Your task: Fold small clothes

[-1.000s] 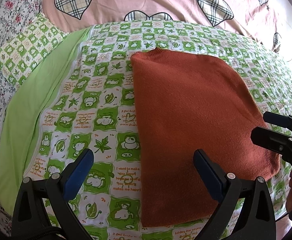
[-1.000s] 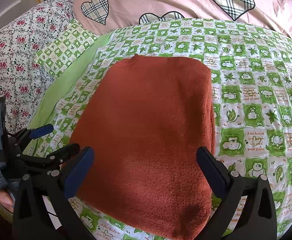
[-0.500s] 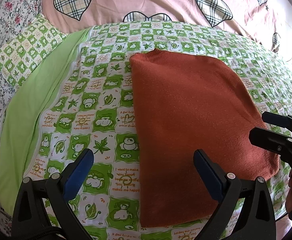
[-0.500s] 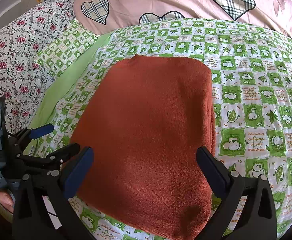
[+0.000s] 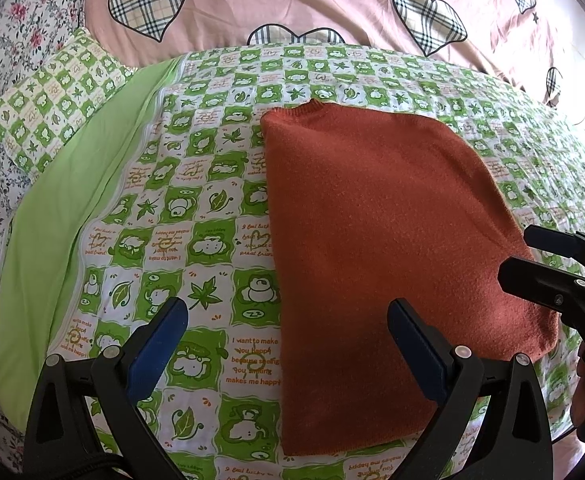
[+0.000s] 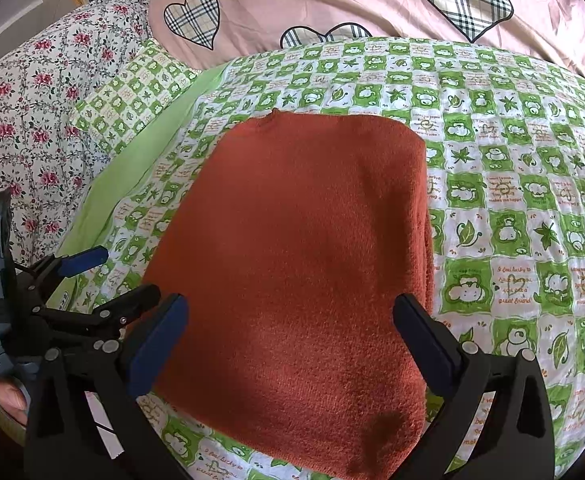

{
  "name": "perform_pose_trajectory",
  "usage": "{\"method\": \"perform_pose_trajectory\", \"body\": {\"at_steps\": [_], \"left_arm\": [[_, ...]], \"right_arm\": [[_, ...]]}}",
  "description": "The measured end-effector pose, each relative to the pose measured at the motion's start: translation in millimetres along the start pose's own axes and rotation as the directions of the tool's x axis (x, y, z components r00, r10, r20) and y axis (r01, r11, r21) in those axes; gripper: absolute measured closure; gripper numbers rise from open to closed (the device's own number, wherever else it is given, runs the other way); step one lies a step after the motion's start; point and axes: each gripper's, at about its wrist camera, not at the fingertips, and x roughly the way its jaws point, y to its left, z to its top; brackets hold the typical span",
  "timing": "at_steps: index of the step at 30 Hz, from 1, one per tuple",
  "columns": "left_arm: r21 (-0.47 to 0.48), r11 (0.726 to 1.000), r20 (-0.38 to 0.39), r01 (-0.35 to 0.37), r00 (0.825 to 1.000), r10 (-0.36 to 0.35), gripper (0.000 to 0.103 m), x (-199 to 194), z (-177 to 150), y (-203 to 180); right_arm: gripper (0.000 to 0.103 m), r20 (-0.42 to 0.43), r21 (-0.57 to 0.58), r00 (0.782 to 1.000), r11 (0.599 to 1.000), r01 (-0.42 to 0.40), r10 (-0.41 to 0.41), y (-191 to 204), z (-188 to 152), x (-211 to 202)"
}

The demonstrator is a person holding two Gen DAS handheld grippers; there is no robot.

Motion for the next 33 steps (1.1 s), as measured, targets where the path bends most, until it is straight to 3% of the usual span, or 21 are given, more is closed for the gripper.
{"method": "perform_pose_trajectory", "body": {"at_steps": [33], "left_arm": [[0.002,1.000,-0.001,0.006,1.000,-0.006,0.003,0.4,1.5,-3.8]], "right_arm": [[0.001,-0.001,0.000,1.000,1.000,-0.005,0.005,-2.7,2.7,1.0]]}}
